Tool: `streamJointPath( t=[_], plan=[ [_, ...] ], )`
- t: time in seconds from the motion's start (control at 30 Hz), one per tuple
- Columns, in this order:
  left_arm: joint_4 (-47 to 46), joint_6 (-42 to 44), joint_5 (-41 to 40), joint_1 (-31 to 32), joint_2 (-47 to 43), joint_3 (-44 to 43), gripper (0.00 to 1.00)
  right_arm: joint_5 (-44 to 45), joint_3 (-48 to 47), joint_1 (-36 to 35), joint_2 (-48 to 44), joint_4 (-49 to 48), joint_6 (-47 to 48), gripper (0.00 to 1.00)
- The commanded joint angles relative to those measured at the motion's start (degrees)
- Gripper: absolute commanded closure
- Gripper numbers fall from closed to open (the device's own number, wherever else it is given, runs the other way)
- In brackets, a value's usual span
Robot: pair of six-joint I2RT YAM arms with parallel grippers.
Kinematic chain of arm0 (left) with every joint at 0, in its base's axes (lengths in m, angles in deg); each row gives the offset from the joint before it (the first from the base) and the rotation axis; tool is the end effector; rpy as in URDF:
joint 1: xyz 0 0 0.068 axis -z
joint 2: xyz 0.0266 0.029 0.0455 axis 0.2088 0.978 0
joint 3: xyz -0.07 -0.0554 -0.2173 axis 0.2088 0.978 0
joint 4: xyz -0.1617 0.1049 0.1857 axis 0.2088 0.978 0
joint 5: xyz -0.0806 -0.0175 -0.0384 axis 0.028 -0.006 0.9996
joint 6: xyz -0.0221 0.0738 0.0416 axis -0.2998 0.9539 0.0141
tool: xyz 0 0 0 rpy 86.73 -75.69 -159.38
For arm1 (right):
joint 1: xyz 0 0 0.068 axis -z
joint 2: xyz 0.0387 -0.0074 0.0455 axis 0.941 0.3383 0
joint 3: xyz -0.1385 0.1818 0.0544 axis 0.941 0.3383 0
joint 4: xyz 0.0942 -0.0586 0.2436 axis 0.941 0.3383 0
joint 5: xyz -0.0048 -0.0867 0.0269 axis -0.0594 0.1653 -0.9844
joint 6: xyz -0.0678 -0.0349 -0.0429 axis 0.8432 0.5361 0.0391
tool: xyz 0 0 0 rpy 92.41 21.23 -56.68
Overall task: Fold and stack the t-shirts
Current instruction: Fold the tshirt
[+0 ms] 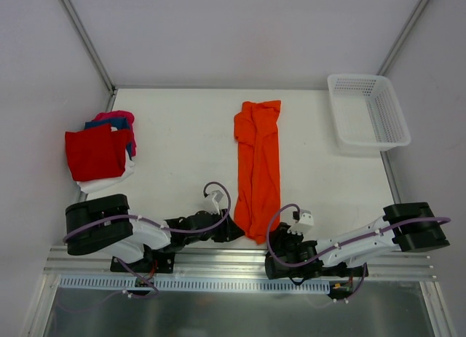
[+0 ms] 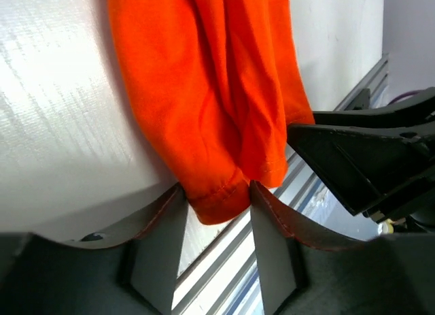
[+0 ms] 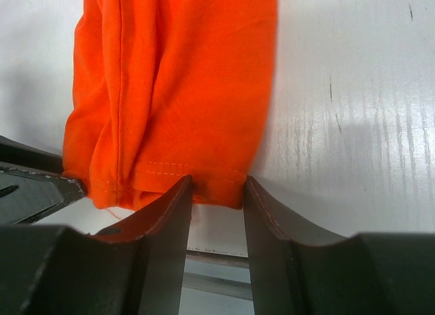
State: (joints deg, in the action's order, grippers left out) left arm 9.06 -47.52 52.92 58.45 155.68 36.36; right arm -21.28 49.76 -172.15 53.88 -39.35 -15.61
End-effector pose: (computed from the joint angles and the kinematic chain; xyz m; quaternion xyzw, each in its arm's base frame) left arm 0.0961 -0.2406 0.0574 0.0162 0.8314 -0.4866 0.2676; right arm 0.0249 0.1927 0.0664 0.0047 0.8777 0.1838 0.4426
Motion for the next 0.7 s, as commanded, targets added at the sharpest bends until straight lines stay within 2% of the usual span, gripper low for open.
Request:
streamJointPath(
  t=[0.0,0.13,0.23,0.27,0.3,0.33,0.4,0.67],
  plan=[
    [12.3,2.86,-0.16,0.17,3.57,1.02,0.67,-0.31,0.36,-0.29,-0.13,0.25,-0.51,0.61],
    [10.28,2.34,0.72,0.25,5.86,0.76,0.83,-0.4,0.54,-0.29,-0.13,0.33,-0.77,0.62],
    [9.31,1.98,1.25,0.25,7.18,0.75,0.88,-0.4,0.54,-0.29,-0.05,0.33,-0.86,0.64],
    [9.05,1.9,1.33,0.25,7.7,0.67,0.93,-0.4,0.62,-0.29,0.04,0.33,-0.95,0.65],
    [9.05,1.9,1.42,0.25,7.8,0.58,0.96,-0.4,0.62,-0.29,0.13,0.33,-1.04,0.68],
    [9.05,1.9,1.42,0.25,7.88,0.49,1.0,-0.4,0.62,-0.29,0.3,0.33,-1.21,0.8],
    [9.14,1.9,1.42,0.25,7.8,0.49,1.0,-0.48,0.71,-0.29,0.3,0.77,-2.09,0.98],
    [14.75,1.98,0.99,2.09,3.85,-1.18,1.0,-0.66,-5.25,-1.16,2.49,6.57,-0.6,0.99]
  ],
)
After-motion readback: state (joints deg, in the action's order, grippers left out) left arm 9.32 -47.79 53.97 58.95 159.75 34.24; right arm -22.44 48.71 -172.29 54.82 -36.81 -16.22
